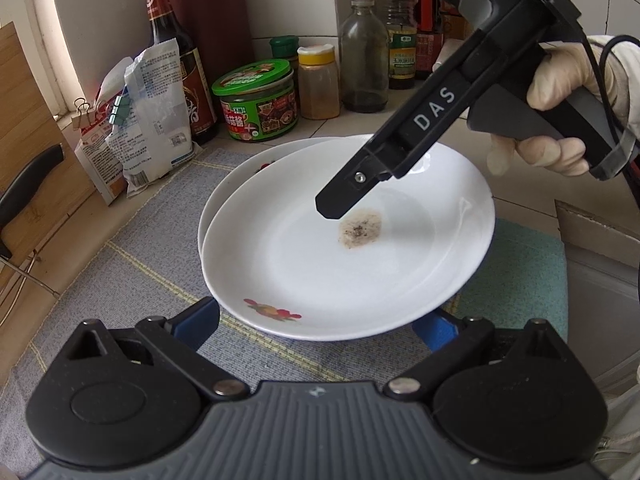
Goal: Organize plates and bowls
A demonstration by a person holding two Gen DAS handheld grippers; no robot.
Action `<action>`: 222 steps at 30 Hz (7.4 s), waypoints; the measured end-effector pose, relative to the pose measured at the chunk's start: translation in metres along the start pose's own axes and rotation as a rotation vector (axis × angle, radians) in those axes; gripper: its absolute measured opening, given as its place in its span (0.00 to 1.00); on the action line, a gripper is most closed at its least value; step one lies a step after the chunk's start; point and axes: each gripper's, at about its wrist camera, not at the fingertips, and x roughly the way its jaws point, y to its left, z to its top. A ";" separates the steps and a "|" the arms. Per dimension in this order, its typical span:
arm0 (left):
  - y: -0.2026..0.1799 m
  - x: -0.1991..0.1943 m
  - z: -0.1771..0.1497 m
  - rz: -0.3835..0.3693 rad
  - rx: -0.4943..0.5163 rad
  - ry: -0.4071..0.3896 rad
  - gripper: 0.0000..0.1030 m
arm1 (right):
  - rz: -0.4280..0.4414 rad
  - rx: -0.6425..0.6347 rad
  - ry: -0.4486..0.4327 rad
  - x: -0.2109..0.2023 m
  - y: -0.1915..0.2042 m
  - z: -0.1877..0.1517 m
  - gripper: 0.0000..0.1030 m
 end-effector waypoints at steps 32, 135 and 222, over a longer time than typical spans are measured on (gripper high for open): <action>0.011 -0.043 -0.008 0.158 -0.208 -0.119 0.99 | -0.212 -0.123 -0.020 -0.030 0.034 -0.026 1.00; 0.184 -0.214 -0.260 0.244 -0.509 0.135 0.58 | 0.167 -0.776 -0.103 0.116 0.449 -0.116 0.82; 0.120 -0.157 -0.156 0.006 -0.385 0.088 0.52 | 0.030 -0.607 -0.070 0.045 0.347 -0.114 0.79</action>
